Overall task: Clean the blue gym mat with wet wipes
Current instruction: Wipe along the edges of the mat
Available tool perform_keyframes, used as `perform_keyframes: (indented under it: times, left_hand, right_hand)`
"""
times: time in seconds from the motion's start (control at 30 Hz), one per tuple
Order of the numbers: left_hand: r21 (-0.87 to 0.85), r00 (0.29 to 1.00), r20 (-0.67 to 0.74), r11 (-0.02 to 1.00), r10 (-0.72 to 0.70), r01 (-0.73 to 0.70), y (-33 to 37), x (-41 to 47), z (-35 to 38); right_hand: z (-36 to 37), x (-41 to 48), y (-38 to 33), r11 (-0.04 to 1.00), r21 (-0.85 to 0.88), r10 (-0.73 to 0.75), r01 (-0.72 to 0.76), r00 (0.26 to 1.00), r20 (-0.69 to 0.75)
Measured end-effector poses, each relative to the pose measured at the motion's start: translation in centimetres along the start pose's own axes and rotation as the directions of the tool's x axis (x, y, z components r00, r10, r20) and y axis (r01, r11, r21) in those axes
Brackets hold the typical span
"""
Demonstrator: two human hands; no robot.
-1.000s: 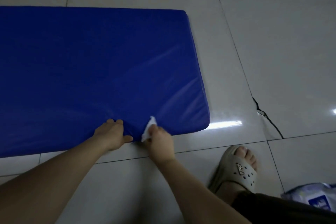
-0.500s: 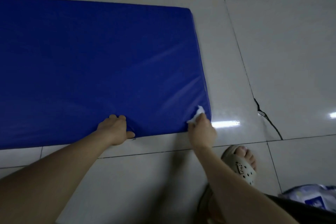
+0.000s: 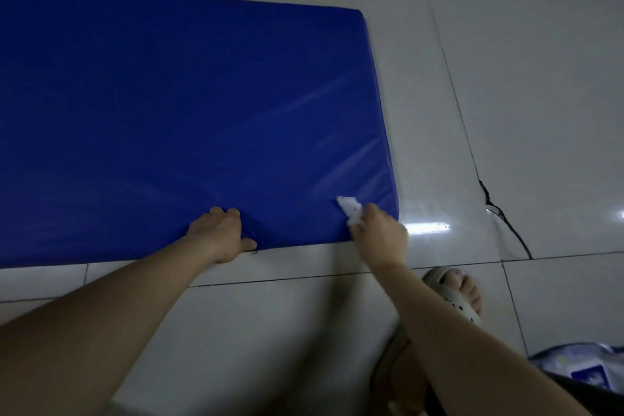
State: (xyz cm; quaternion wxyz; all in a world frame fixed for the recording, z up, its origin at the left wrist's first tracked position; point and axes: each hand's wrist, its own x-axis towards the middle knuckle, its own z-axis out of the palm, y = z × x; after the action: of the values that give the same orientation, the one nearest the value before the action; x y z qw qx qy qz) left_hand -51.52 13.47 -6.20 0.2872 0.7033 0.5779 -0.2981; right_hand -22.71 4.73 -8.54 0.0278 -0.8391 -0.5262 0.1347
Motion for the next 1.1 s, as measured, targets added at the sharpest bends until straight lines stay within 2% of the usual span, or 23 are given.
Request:
perform_keyframes:
  times: [0.1, 0.17, 0.27, 0.33, 0.43, 0.53, 0.6, 0.73, 0.83, 0.97, 1.1]
  left_hand:
    - [-0.004, 1.0, -0.005, 1.0, 0.001, -0.001, 0.0, 0.0, 0.1]
    - [0.002, 1.0, -0.002, 1.0, -0.007, 0.007, 0.0, 0.0, 0.1]
    - [0.012, 1.0, 0.003, 1.0, -0.02, 0.02, 0.3, 0.0, 0.0]
    - [0.015, 1.0, 0.004, 1.0, -0.022, 0.022, 0.3, 0.1, 0.0]
    - [0.035, 1.0, -0.001, 0.999, -0.022, 0.022, 0.3, 0.1, -0.2]
    - [0.037, 1.0, 0.003, 0.999, -0.03, 0.03, 0.3, 0.2, -0.1]
    - [0.033, 1.0, 0.007, 0.999, -0.027, 0.026, 0.3, 0.2, -0.1]
    - [0.03, 1.0, 0.011, 0.999, -0.019, 0.019, 0.1, 0.3, 0.0]
    - [0.026, 1.0, 0.004, 0.999, -0.018, 0.018, 0.1, 0.3, 0.0]
    - [0.023, 1.0, 0.005, 1.0, -0.01, 0.01, 0.1, 0.2, 0.0]
    - [0.036, 1.0, 0.002, 0.999, -0.011, 0.011, 0.1, 0.2, 0.0]
  right_hand:
    - [-1.0, 0.7, 3.2, 0.981, -0.01, 0.191, -0.192, 0.98, -0.063]
    - [-0.8, 0.4, 2.9, 0.957, 0.038, 0.29, -0.288, 0.956, -0.049]
    - [0.5, -1.1, -0.9, 0.933, 0.132, 0.339, -0.336, 0.941, 0.003]
    - [1.8, -2.9, -4.7, 0.95, 0.175, 0.257, -0.26, 0.965, 0.041]
    - [3.2, -5.5, -9.7, 0.961, 0.266, 0.047, -0.071, 0.994, 0.094]
    - [3.5, -5.9, -10.6, 0.973, 0.106, -0.216, 0.204, 0.968, 0.125]
    - [2.8, -4.9, -8.5, 0.97, 0.059, -0.241, 0.238, 0.968, 0.067]
    - [0.6, -1.8, -1.9, 0.999, 0.001, -0.033, 0.033, 0.999, 0.023]
    - [-0.3, -0.1, 1.3, 0.995, -0.007, 0.096, -0.097, 0.994, -0.06]
    - [-0.9, 1.0, 2.4, 0.98, 0.028, 0.197, -0.196, 0.978, -0.064]
    - [-0.9, 0.9, 1.2, 0.948, 0.136, 0.295, -0.289, 0.955, -0.029]
